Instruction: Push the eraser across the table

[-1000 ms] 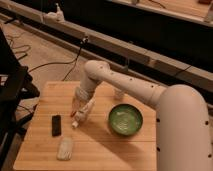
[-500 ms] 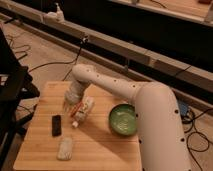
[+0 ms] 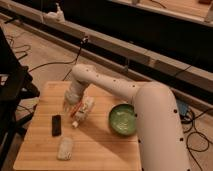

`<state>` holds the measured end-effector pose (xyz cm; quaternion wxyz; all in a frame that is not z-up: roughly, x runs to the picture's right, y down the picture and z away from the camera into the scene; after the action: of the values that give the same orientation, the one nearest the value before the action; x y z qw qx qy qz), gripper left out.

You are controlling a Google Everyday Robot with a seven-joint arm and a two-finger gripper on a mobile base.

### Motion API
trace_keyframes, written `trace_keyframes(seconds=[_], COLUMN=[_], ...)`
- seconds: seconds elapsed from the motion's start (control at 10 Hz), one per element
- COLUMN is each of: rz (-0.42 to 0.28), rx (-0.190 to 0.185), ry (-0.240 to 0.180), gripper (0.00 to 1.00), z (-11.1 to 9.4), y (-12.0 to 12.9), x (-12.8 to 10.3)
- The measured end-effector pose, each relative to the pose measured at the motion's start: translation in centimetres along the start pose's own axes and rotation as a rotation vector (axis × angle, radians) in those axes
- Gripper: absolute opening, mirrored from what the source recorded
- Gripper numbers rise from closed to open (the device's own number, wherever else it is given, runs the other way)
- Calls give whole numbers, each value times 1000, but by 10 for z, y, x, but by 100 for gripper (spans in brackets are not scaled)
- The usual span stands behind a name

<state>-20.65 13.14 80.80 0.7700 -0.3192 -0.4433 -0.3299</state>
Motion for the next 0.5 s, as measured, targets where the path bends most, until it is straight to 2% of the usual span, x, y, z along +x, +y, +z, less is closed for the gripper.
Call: trace_keyframes(seconds=[0.2, 0.5], rz=[22, 40], rx=[-17, -21], ry=[-49, -106], gripper=[0, 0], z=[28, 55], y=[2, 6], x=[0, 4])
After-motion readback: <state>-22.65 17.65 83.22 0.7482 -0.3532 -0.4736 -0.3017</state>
